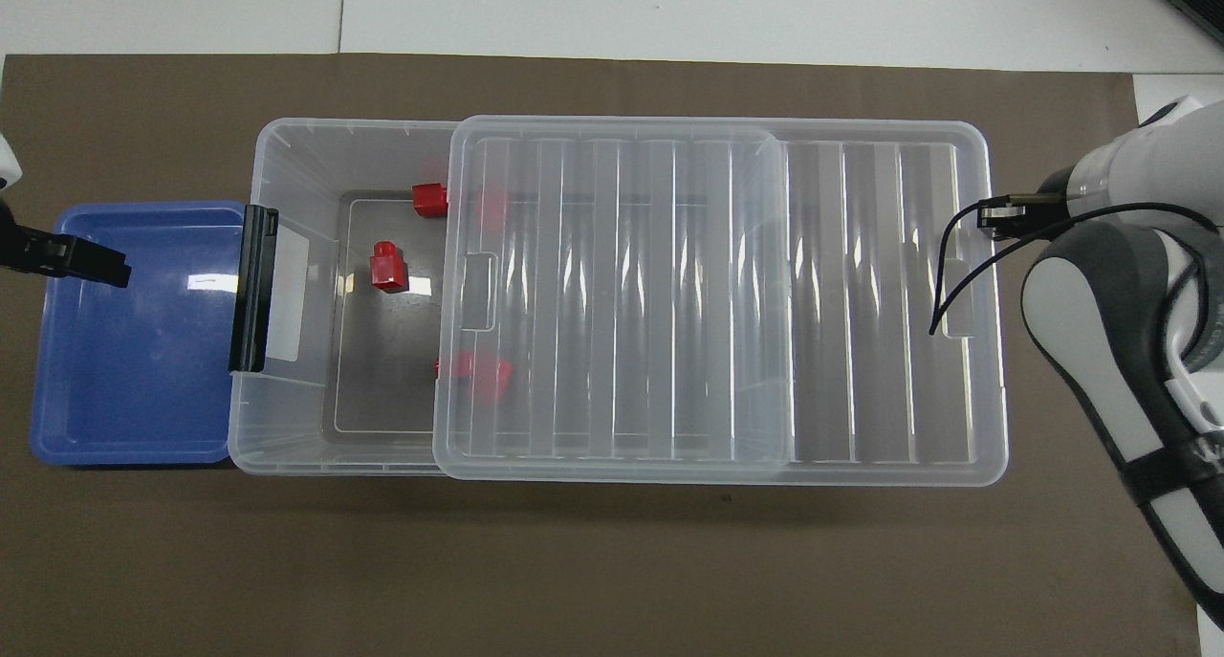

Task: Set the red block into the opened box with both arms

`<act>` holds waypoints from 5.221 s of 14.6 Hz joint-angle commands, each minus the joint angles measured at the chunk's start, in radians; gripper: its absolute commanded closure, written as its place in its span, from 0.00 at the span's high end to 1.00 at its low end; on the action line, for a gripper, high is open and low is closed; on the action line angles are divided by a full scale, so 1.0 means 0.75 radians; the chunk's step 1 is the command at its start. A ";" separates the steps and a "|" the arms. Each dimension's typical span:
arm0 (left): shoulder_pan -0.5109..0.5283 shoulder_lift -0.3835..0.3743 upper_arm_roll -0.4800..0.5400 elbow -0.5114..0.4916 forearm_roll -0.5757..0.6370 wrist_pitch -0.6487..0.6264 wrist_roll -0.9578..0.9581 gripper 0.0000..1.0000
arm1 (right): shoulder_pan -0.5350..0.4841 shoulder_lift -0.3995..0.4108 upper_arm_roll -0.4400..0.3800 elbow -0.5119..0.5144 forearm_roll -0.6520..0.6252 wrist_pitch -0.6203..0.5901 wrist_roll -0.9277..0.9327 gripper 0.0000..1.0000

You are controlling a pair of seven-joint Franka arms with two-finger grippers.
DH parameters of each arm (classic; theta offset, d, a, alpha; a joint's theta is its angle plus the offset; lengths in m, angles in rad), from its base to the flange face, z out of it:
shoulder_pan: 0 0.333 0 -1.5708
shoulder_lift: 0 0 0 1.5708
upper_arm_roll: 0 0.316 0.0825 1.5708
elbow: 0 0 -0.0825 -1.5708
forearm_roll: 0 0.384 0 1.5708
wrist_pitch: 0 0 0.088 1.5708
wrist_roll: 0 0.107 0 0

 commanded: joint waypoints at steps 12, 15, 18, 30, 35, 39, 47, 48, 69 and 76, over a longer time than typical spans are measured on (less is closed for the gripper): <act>-0.145 -0.172 -0.007 -0.076 -0.030 0.004 0.011 1.00 | 0.202 -0.030 0.019 -0.026 0.012 -0.121 -0.029 0.00; -0.136 -0.172 -0.005 -0.079 -0.030 0.006 0.004 1.00 | 0.243 -0.040 0.019 -0.047 0.014 -0.121 -0.017 0.00; -0.132 -0.174 -0.007 -0.074 -0.030 0.014 0.006 1.00 | 0.276 -0.047 0.019 -0.049 0.014 -0.121 -0.011 0.00; -0.163 -0.193 -0.009 -0.052 -0.030 0.028 -0.256 1.00 | 0.372 -0.073 0.035 -0.094 0.073 -0.125 0.016 0.00; -0.163 -0.203 -0.011 -0.052 -0.020 0.028 -0.396 1.00 | 0.380 -0.079 0.037 -0.102 0.073 -0.123 0.014 0.00; -0.163 -0.207 -0.013 -0.032 -0.020 0.028 -0.417 1.00 | 0.378 -0.079 0.035 -0.102 0.073 -0.125 0.008 0.00; -0.163 -0.236 -0.011 -0.050 -0.020 0.004 -0.407 1.00 | 0.219 -0.183 0.019 -0.086 0.071 -0.206 0.024 0.17; -0.163 -0.238 -0.011 -0.050 -0.020 0.004 -0.407 1.00 | 0.188 -0.198 0.017 -0.086 0.069 -0.229 0.032 0.41; -0.163 -0.238 -0.011 -0.050 -0.020 0.004 -0.407 1.00 | -0.029 -0.204 0.029 0.383 0.024 -0.822 0.034 1.00; -0.163 -0.238 -0.011 -0.050 -0.020 0.004 -0.407 1.00 | -0.029 -0.212 0.029 0.358 0.018 -0.780 0.030 1.00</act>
